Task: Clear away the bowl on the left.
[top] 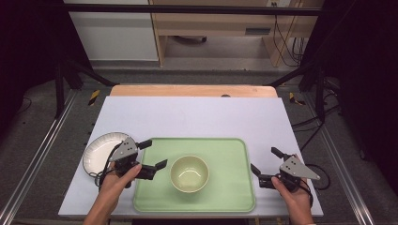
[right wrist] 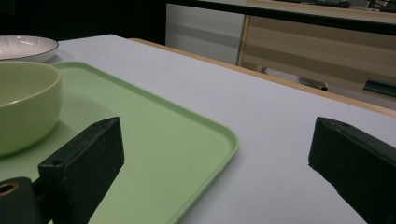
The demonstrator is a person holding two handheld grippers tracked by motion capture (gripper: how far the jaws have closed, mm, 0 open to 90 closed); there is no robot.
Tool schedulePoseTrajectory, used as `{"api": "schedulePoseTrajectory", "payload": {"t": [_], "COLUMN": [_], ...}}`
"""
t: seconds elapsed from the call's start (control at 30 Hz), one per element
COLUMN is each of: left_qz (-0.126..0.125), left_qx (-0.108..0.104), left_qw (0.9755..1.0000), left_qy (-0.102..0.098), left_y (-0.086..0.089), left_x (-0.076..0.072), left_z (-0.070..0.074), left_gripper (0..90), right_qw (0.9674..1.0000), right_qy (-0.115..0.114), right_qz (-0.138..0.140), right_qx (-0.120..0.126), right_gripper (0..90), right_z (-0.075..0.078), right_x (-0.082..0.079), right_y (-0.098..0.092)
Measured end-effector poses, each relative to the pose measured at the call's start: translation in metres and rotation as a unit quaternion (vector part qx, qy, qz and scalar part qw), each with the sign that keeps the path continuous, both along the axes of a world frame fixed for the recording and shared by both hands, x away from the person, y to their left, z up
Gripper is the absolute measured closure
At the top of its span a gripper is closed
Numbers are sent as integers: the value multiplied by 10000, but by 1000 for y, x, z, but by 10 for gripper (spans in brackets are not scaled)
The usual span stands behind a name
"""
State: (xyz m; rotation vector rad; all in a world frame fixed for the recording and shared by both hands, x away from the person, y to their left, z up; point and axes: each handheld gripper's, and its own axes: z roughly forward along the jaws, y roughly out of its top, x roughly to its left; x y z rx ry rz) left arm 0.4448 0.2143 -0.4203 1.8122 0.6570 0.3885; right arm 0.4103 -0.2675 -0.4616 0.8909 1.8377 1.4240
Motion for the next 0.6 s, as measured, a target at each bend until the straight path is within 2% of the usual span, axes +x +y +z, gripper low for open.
{"api": "schedulePoseTrajectory", "payload": {"t": [0.17,0.33,0.43,0.47,0.53,0.6], "left_qz": [47,180,287,413,544,606], "left_qx": [-11,43,-31,-40,-109,-150], "left_qw": [10000,9998,9996,9991,9985,9980], "left_qy": [-27,-118,-68,-20,23,25], "left_y": [9,25,40,51,61,65], "left_x": [-1,-2,-5,-7,-9,-10], "left_z": [0,-2,-8,-12,-15,-15], "left_gripper": [55,53,52,49,50,50], "right_qw": [10000,10000,10000,10000,10000,10000], "right_qy": [-22,-21,-24,-10,-7,-19], "right_qz": [-4,-3,-2,-15,-27,-28], "right_qx": [0,-4,22,37,34,40], "right_gripper": [35,35,36,35,35,35], "right_z": [0,0,0,0,-1,0], "right_x": [0,0,0,1,1,1], "right_y": [-1,-1,-1,-2,-2,-2]}}
